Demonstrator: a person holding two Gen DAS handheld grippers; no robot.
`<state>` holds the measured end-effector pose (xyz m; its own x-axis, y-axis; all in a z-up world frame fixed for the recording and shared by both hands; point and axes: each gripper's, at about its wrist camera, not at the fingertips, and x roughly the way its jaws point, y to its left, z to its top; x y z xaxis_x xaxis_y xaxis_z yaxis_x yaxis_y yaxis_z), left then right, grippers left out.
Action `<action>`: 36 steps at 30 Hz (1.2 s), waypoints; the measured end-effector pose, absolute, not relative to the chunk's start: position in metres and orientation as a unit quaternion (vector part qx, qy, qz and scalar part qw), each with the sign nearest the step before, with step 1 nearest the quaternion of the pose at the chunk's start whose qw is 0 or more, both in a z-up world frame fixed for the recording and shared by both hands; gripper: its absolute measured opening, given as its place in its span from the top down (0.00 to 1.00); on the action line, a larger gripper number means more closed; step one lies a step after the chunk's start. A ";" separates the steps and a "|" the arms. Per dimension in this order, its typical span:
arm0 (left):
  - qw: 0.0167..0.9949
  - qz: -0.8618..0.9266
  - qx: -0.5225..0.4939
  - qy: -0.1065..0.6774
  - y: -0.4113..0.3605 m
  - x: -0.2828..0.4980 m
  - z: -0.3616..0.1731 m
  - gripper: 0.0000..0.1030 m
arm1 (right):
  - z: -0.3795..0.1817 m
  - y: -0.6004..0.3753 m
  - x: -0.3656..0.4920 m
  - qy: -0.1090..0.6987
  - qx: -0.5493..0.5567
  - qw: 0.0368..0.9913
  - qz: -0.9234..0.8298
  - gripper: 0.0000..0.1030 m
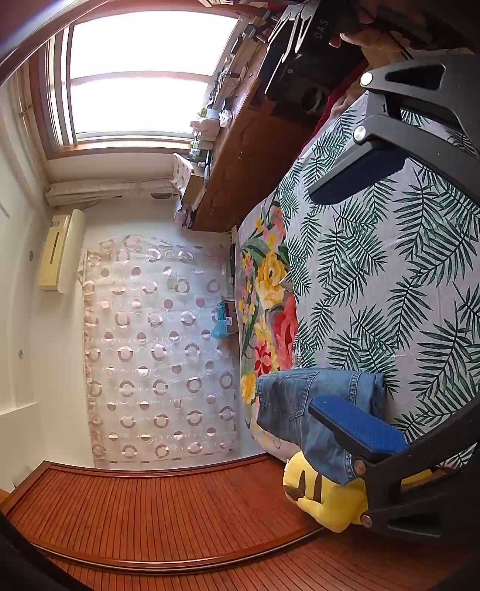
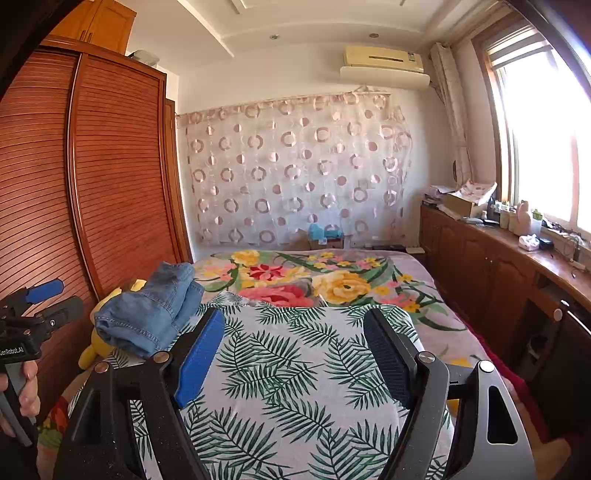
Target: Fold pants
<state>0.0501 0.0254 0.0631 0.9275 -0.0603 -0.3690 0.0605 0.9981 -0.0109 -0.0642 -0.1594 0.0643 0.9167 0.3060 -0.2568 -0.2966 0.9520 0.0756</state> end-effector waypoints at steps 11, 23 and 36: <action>0.982 -0.030 0.000 0.188 0.025 0.050 0.063 0.00 | 0.064 -0.161 -0.063 0.133 0.017 0.979 0.155 0.23; 0.982 -0.030 0.000 0.188 0.025 0.050 0.063 0.00 | 0.064 -0.161 -0.062 0.133 0.017 0.979 0.156 0.23; 0.982 -0.032 -0.003 0.187 0.023 0.049 0.060 0.00 | 0.065 -0.163 -0.059 0.133 0.019 0.978 0.157 0.23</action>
